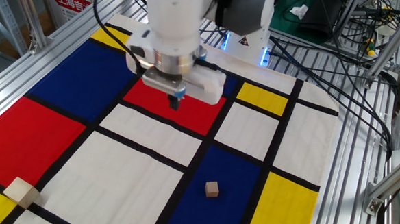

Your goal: Pick up the small block on the left and move it to the right

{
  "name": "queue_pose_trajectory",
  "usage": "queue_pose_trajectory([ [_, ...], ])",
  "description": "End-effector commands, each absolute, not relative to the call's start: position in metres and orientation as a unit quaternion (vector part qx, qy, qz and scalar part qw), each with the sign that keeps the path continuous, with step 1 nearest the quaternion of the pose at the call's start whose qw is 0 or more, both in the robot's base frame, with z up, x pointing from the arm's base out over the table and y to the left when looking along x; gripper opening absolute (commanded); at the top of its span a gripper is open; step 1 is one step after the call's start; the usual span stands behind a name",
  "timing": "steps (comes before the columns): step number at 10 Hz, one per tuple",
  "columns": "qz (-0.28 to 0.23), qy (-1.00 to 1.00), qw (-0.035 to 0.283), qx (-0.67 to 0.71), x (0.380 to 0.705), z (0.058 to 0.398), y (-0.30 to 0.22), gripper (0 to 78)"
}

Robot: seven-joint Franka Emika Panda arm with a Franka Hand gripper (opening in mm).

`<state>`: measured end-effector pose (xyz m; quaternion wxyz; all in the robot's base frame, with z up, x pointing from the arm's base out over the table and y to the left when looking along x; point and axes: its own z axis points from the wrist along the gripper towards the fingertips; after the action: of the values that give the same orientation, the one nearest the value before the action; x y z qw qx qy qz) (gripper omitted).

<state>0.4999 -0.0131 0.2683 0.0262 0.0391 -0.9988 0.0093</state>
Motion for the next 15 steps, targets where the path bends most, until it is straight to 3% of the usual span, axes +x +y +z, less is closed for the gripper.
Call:
queue_pose_trajectory([
  [1, 0.012, -0.998, 0.040, 0.038, 0.5175, 0.2808, -0.0243, 1.1],
  [10, 0.014, -0.999, 0.039, -0.024, 0.5217, 0.2765, -0.0272, 1.1],
  [15, 0.014, -0.999, 0.040, 0.023, 0.5231, 0.2752, -0.0278, 1.1],
])
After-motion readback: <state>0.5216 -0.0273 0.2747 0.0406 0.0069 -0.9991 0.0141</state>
